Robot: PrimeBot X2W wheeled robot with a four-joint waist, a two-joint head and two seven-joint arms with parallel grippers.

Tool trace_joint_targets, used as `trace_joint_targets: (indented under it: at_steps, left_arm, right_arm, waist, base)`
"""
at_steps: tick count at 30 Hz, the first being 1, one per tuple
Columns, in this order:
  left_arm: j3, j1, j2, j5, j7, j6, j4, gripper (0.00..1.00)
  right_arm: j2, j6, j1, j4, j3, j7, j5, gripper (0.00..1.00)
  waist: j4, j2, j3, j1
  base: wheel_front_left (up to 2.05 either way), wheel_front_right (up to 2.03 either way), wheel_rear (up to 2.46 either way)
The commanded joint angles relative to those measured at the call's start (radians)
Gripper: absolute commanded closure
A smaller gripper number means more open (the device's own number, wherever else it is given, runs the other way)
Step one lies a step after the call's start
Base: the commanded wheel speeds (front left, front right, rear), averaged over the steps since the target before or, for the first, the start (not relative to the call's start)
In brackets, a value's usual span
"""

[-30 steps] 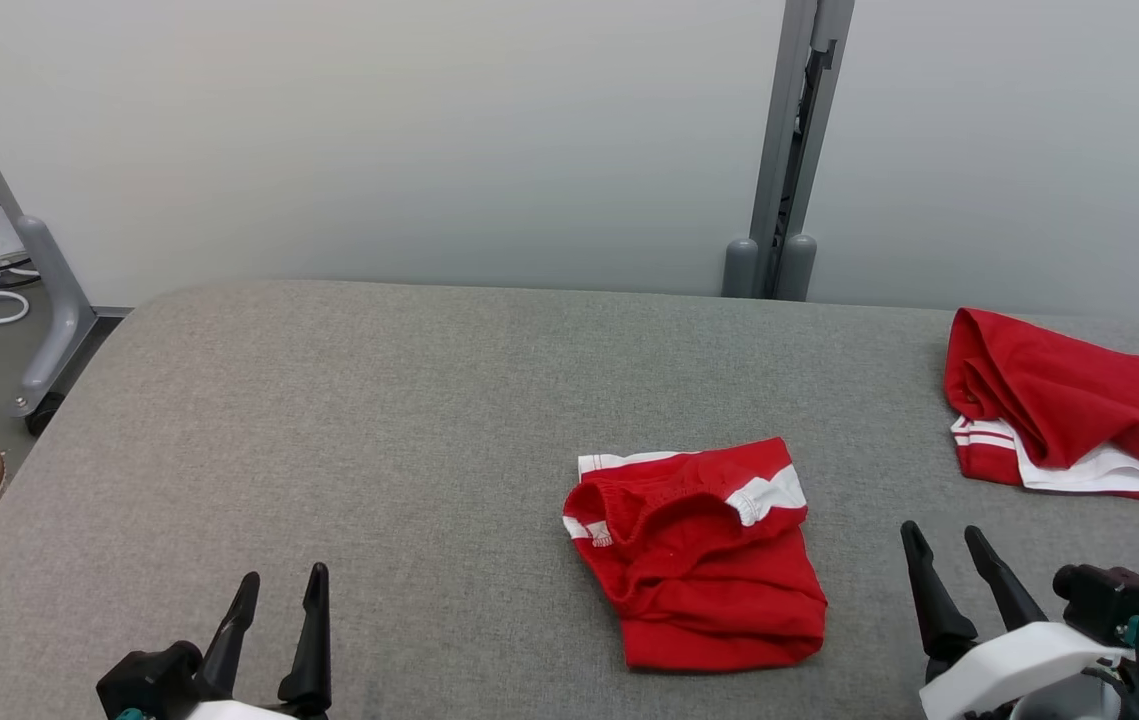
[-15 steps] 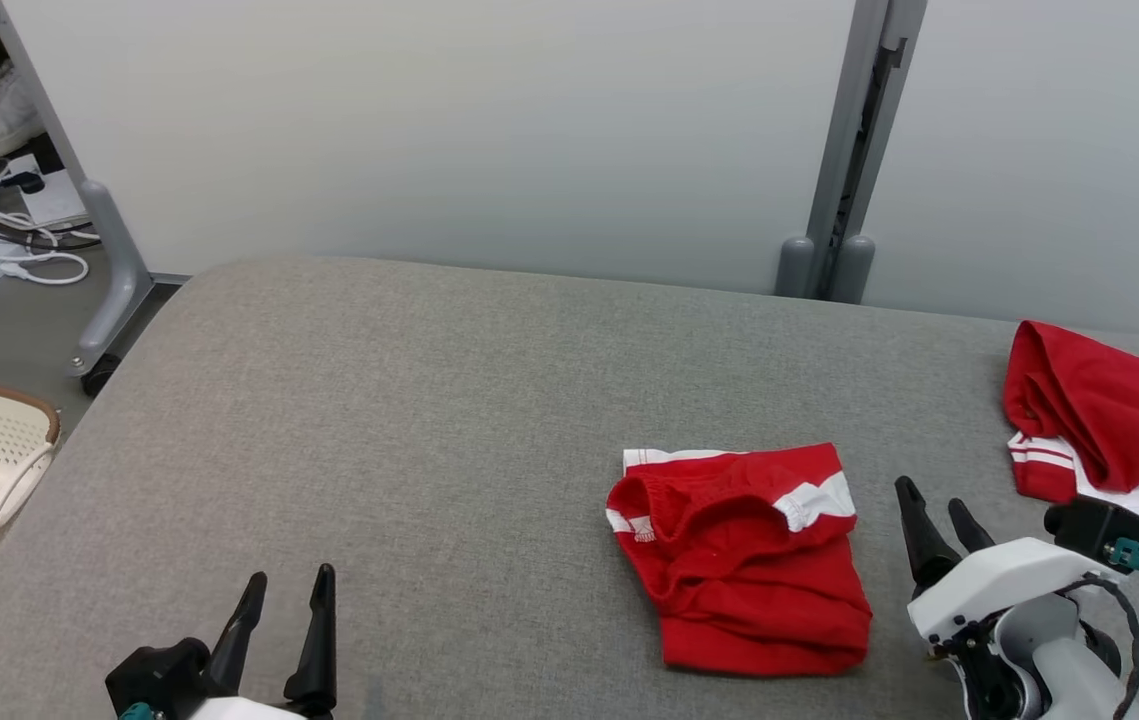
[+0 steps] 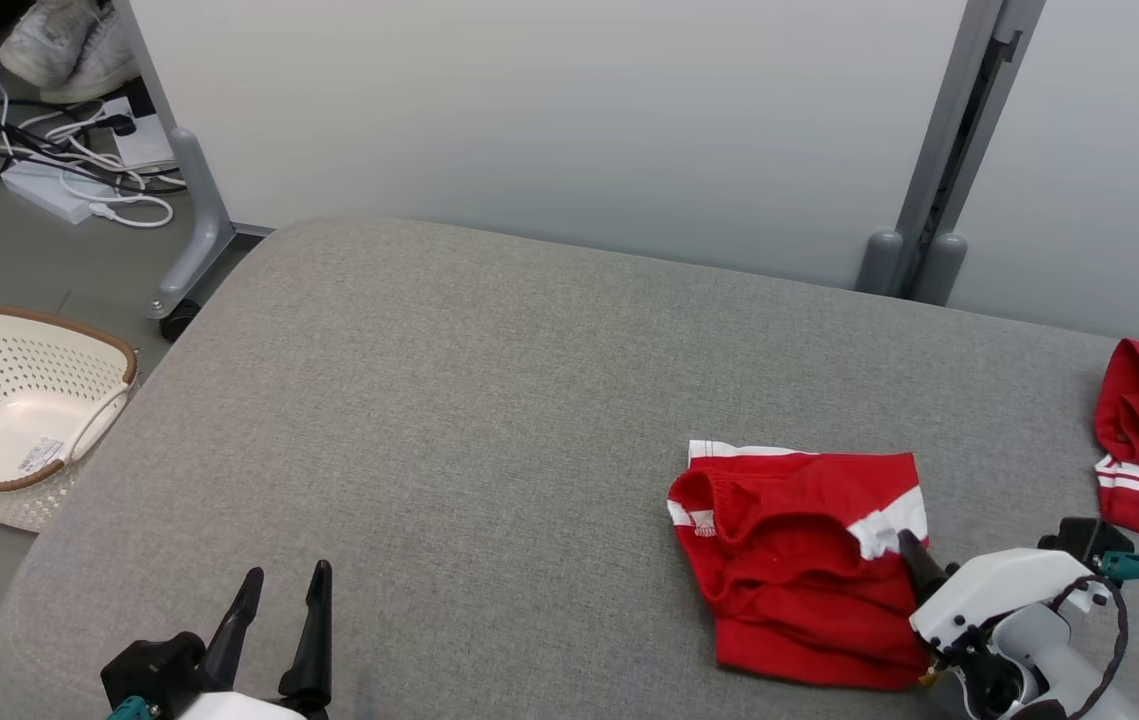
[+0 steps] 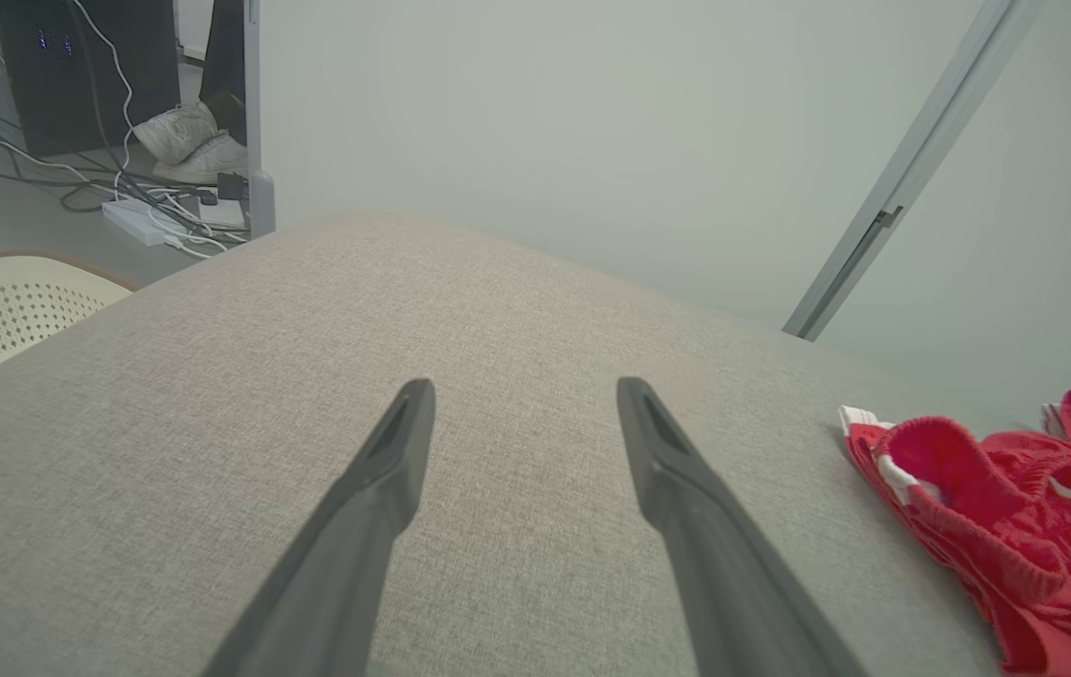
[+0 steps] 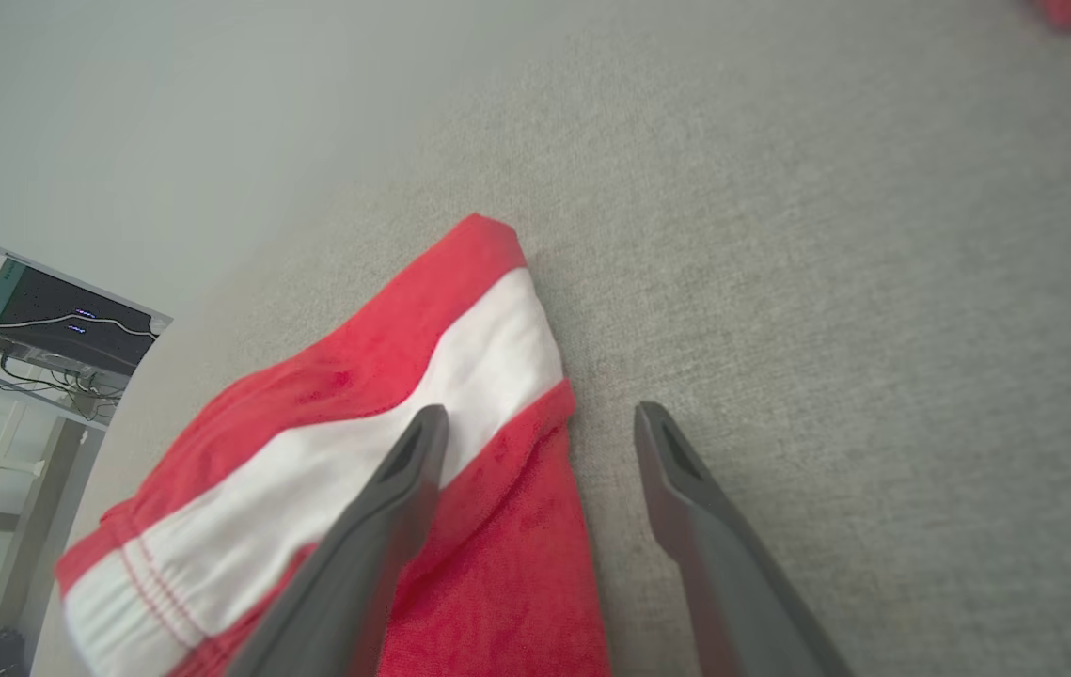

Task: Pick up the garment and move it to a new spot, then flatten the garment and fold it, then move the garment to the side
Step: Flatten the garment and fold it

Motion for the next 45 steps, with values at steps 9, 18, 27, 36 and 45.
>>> trace_joint_targets:
  at_steps: [9,18,27,36,45]
  left_arm:
    - [0.001,-0.021,0.011,-0.007,-0.001,-0.002,0.005,0.00]
    - [-0.002,-0.023,0.014,-0.010,-0.001,-0.002,0.008,0.00]
    - [0.011,-0.017,0.009,-0.005,-0.001,-0.003,-0.002,0.00]
    - [0.008,-0.006,0.002,0.003,-0.001,-0.003,-0.032,0.00]
    - [-0.034,-0.018,0.016,-0.013,0.000,-0.003,-0.053,0.00]
  right_arm:
    - [0.016,0.001,0.002,0.024,0.024,0.144,0.086,0.00]
    - [0.016,0.001,0.022,-0.024,0.112,0.164,0.188,1.00]
    - [0.007,0.001,0.006,-0.093,0.168,0.074,0.199,1.00]
    - [-0.073,0.001,-0.021,-0.209,0.264,0.017,0.176,1.00]
    - [-0.184,0.001,-0.140,-0.247,0.338,0.001,0.134,1.00]
  waist:
    - [0.020,-0.0001,0.006,0.0000]
    - [0.027,-0.0001,0.012,0.0000]
    - [0.013,-0.0001,0.001,0.0000]
    - [-0.063,-0.0001,0.004,0.0000]
    - [-0.151,-0.0001,0.066,0.0000]
  base:
    - [0.00,0.00,0.00]
    - [0.00,0.00,0.00]
    - [0.00,0.00,0.00]
    - [0.00,0.00,0.00]
    - [0.00,0.00,0.00]
